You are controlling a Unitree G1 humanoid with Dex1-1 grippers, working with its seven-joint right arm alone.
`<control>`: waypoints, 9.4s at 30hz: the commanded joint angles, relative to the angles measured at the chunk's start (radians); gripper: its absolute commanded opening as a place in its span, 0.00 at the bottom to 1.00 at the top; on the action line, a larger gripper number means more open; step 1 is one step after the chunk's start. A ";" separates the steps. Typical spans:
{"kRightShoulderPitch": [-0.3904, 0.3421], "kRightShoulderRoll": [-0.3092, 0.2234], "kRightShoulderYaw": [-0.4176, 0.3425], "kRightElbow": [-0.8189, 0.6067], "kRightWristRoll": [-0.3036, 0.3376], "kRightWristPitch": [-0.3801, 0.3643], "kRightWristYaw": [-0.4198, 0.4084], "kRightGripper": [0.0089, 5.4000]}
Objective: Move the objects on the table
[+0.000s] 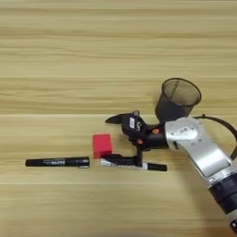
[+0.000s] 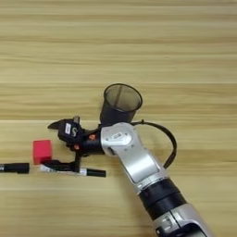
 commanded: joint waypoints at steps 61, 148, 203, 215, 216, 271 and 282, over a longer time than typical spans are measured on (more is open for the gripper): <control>-0.209 0.339 0.160 0.266 -0.103 -0.082 -0.157 0.43; 0.078 -0.043 -0.302 -0.322 0.267 0.035 -0.148 0.99; 0.131 0.077 -0.222 -0.049 0.035 0.014 -0.433 0.70; 0.126 0.079 -0.219 -0.046 0.032 0.010 -0.429 0.57; 0.126 0.079 -0.219 -0.046 0.032 0.010 -0.429 0.57; 0.065 0.198 -0.003 -0.046 0.020 0.071 -0.329 0.57; 0.061 0.198 -0.011 -0.064 0.027 0.046 -0.321 0.86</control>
